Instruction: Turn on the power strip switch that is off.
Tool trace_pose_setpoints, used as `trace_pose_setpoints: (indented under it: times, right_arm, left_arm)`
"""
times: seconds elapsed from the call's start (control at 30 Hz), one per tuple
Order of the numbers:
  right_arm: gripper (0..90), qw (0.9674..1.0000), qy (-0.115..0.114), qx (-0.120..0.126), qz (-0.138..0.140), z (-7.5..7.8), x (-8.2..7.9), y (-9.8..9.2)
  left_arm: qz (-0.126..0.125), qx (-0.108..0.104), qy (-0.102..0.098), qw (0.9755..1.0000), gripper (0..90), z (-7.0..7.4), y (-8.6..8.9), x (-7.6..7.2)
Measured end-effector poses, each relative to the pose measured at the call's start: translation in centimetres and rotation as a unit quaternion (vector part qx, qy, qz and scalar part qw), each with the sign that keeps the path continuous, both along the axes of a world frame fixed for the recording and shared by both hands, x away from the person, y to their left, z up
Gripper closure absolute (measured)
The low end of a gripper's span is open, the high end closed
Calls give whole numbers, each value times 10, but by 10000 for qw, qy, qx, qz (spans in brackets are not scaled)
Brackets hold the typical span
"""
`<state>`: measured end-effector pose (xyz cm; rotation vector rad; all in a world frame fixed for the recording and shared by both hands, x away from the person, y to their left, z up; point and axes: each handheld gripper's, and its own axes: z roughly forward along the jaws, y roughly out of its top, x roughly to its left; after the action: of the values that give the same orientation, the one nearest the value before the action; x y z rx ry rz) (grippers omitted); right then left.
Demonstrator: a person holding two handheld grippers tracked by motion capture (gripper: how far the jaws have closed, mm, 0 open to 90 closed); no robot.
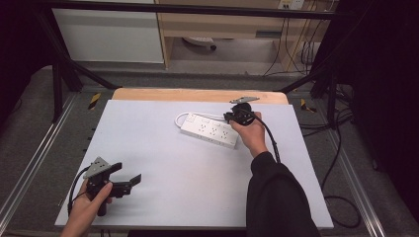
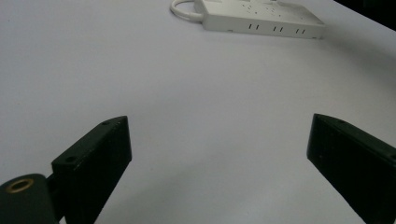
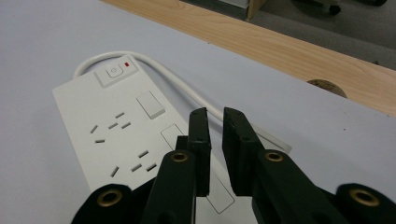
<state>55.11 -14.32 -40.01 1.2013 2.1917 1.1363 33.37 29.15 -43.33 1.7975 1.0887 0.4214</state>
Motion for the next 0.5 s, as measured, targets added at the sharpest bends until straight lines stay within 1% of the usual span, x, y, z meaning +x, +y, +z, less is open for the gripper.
trace_pose_setpoints:
  times: [0.2,0.37,0.43,0.47,0.5]
  right_arm:
    - [863,10000,25,-25,-27,-4,1,3]
    - [898,9999,98,-77,-19,-8,1,4]
    - [900,9999,137,-90,-20,-10,2,5]
    - [900,9997,194,-111,-18,-12,2,5]
    - [900,9997,194,-111,-18,-12,2,5]
  left_arm:
    - [-1,15,-13,10000,65,0,0,0]
    - [-12,16,-7,10000,65,0,-1,0]
    - [-15,20,-9,10000,65,0,-1,0]
    - [-16,21,-8,10000,65,0,-1,0]
    - [-22,25,-5,10000,65,0,-1,0]
